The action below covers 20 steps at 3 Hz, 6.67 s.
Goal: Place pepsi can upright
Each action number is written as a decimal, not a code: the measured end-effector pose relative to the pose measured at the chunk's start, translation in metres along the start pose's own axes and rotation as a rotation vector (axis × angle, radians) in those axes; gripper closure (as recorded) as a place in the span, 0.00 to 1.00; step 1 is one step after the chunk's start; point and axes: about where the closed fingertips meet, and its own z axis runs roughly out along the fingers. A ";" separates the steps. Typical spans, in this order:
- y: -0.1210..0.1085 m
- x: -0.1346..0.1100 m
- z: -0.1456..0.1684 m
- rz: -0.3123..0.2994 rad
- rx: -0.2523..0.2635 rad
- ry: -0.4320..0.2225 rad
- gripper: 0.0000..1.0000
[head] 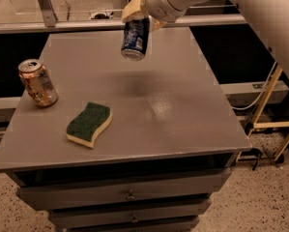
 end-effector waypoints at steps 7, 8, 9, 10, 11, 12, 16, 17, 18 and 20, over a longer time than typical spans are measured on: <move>0.022 0.023 -0.028 -0.422 0.375 0.398 1.00; 0.017 0.024 -0.045 -0.502 0.459 0.506 1.00; -0.006 0.024 -0.048 -0.592 0.487 0.546 1.00; -0.002 0.025 -0.045 -0.629 0.484 0.527 1.00; 0.007 0.024 -0.047 -0.743 0.472 0.524 1.00; 0.017 0.020 -0.047 -0.903 0.437 0.513 1.00; 0.059 -0.012 -0.026 -0.934 0.487 0.539 1.00; 0.070 -0.021 -0.020 -0.888 0.490 0.532 0.82; 0.076 -0.029 -0.011 -0.856 0.499 0.519 0.59; 0.084 -0.039 -0.003 -0.832 0.498 0.520 0.13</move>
Offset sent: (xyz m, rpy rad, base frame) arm 0.0129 -0.0142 0.0109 -0.1084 -0.4779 0.3282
